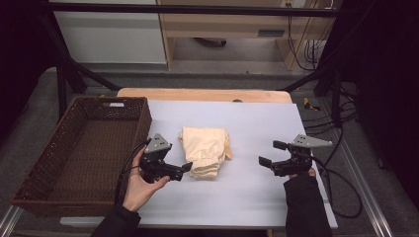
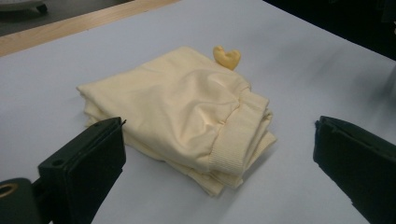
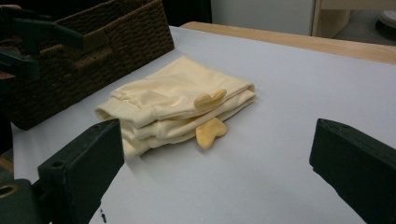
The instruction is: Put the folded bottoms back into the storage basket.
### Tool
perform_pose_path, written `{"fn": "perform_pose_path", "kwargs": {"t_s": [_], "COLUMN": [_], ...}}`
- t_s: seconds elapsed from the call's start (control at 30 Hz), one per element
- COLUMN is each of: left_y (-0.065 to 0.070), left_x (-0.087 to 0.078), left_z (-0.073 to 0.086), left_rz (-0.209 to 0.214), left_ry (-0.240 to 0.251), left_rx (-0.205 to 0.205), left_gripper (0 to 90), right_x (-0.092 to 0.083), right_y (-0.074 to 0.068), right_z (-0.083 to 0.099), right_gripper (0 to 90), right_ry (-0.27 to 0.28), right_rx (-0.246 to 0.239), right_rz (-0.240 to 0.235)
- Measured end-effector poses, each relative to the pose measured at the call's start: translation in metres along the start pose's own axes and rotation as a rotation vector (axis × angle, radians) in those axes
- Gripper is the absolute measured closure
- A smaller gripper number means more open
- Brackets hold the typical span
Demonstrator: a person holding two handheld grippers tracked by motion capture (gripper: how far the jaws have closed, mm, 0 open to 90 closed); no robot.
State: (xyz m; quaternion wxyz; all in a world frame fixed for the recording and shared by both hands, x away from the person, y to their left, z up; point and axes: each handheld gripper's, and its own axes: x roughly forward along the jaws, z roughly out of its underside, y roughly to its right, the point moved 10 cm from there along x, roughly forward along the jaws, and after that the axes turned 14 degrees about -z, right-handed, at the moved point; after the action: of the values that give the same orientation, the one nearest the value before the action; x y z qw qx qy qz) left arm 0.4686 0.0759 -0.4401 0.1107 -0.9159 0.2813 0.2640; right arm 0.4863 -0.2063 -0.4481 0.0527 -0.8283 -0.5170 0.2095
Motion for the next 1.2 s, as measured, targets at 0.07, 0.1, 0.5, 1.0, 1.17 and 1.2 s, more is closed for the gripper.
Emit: {"fn": "perform_pose_path", "kwargs": {"t_s": [0.07,0.1,0.5,1.0,1.17,1.2], "left_y": [0.000,0.001,-0.002,-0.014,-0.017,-0.017], "left_x": [0.002,0.003,0.019,0.035,0.045,0.046], "left_z": [-0.001,-0.002,-0.009,-0.009,-0.005,-0.004], "left_rz": [-0.003,0.005,0.011,-0.003,-0.012,-0.014], "left_ry": [-0.003,-0.003,-0.008,-0.022,-0.042,-0.044], "left_rx": [0.000,-0.002,-0.015,-0.052,-0.066,-0.067], "left_gripper": [2.3,2.3,2.3,2.3,2.3,2.3], "right_x": [0.000,0.000,0.001,0.002,0.002,0.002], "right_y": [0.000,0.000,0.000,0.000,0.000,0.000], "right_z": [0.000,0.000,0.001,0.002,0.002,0.002], "right_gripper": [3.3,3.3,3.3,3.3,3.3,3.2], "right_ry": [0.000,-0.001,-0.006,-0.011,-0.010,-0.011], "right_rx": [0.000,0.000,-0.003,-0.005,-0.003,-0.003], "right_rz": [-0.001,-0.001,-0.001,-0.003,-0.003,-0.003]}}
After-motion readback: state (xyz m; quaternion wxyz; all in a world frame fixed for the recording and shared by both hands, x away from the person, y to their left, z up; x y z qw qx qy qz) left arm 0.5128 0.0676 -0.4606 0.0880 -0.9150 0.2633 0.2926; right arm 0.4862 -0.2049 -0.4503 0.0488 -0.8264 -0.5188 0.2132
